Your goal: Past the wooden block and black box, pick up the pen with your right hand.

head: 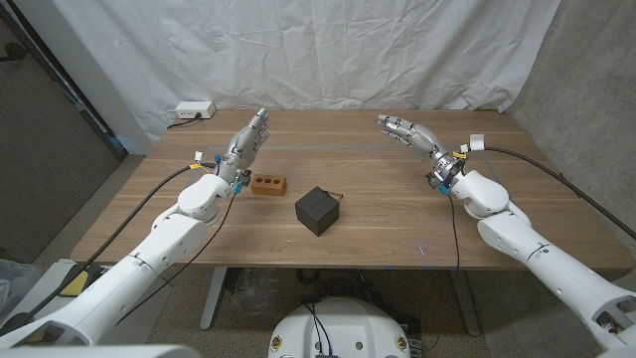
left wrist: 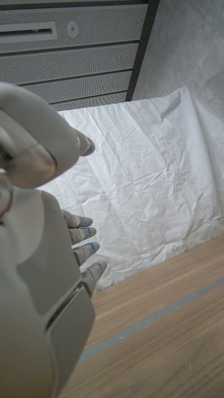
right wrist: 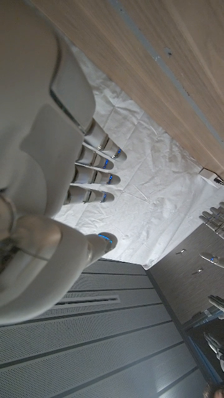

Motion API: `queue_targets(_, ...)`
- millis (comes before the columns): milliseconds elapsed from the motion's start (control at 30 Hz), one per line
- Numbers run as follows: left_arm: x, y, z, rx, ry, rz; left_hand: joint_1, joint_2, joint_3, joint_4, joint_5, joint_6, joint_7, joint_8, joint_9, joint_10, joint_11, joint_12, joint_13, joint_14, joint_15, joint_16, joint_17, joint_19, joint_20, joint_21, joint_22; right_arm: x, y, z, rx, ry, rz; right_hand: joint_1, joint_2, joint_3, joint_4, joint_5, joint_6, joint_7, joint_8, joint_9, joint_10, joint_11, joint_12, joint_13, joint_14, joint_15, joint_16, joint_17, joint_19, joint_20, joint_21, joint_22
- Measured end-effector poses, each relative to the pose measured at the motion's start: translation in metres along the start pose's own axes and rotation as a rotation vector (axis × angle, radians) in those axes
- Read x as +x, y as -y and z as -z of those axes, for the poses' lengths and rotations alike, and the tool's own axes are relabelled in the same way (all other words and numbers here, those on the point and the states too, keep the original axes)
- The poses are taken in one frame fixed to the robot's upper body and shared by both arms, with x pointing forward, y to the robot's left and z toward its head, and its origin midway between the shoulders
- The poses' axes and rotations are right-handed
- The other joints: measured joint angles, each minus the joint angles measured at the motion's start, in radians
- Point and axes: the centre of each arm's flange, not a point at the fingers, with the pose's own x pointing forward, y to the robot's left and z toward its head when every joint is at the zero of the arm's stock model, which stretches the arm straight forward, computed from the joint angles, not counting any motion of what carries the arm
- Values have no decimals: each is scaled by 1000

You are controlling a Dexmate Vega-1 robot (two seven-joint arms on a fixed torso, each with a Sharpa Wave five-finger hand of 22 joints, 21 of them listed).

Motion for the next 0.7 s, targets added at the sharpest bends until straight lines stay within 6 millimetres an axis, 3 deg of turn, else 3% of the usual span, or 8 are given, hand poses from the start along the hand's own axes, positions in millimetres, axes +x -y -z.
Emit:
queue_targets(300,-2,-1,1,-3,2,9,5,-5,-4,-4,0,0,0,0,1,0,0,0,0,0,0,0,0,0,0,0,0,-1,-10,-9,-45,0,-15,9,1,0,0,0,15,-15,0,1,5,-9,0,0,0,0,0,0,-7,7,0,5)
queue_targets(533,-5,-4,2,-2,-3,13,5,-5,-4,-4,0,0,0,0,1,0,0,0,0,0,0,0,0,0,0,0,0,-1,-16,-13,-87,-8,-19,24,2,4,-4,0,65,-76,16,1,11,-18,0,5,0,0,0,0,-7,7,0,5)
queue_targets(700,-5,-4,1,1,0,17,5,-5,-4,-4,0,0,0,0,1,0,0,0,0,0,0,0,3,0,0,0,0,-3,-18,-16,-117,-16,-20,37,6,8,-8,0,82,-93,16,1,20,-27,0,5,0,0,0,0,-7,7,0,5)
